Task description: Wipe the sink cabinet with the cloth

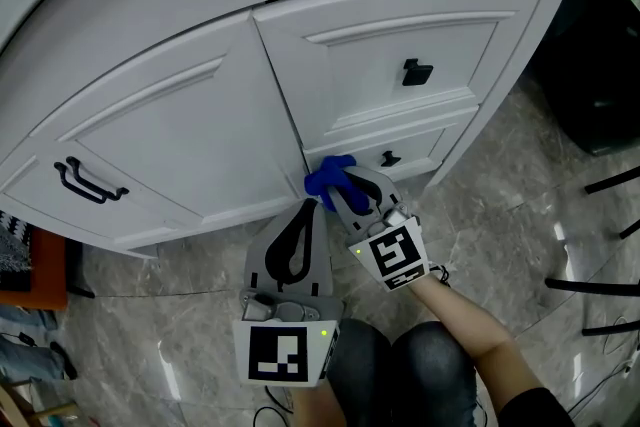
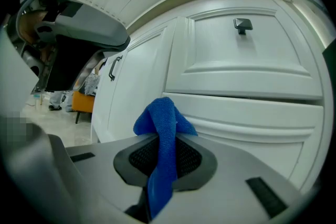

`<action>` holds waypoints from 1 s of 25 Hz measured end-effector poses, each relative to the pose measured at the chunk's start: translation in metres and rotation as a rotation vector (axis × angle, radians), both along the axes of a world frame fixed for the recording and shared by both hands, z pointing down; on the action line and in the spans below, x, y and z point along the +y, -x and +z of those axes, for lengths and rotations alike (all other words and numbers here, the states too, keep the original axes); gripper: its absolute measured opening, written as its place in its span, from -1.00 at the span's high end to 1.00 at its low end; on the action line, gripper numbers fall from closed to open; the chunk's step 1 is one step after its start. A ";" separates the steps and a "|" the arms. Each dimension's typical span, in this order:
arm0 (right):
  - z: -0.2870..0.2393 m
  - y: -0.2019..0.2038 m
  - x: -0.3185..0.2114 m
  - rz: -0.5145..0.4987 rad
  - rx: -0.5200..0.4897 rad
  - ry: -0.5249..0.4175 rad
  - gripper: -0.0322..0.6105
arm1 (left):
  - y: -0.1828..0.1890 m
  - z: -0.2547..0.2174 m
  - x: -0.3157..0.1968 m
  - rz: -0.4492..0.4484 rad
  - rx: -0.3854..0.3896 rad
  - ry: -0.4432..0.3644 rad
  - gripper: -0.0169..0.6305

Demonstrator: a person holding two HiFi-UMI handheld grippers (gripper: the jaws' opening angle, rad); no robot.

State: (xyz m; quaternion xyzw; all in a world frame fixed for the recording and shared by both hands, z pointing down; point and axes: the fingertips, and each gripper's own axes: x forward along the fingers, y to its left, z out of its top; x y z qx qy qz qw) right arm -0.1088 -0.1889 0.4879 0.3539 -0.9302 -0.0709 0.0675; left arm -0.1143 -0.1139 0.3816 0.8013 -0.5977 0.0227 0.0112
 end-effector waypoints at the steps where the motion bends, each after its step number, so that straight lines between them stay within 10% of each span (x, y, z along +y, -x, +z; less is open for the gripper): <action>1: 0.001 -0.006 -0.003 0.022 0.000 0.001 0.72 | 0.000 -0.002 0.000 -0.009 0.019 -0.002 0.93; 25: -0.001 -0.094 -0.038 0.245 -0.145 0.112 0.72 | 0.001 -0.001 0.000 -0.016 0.037 0.005 0.93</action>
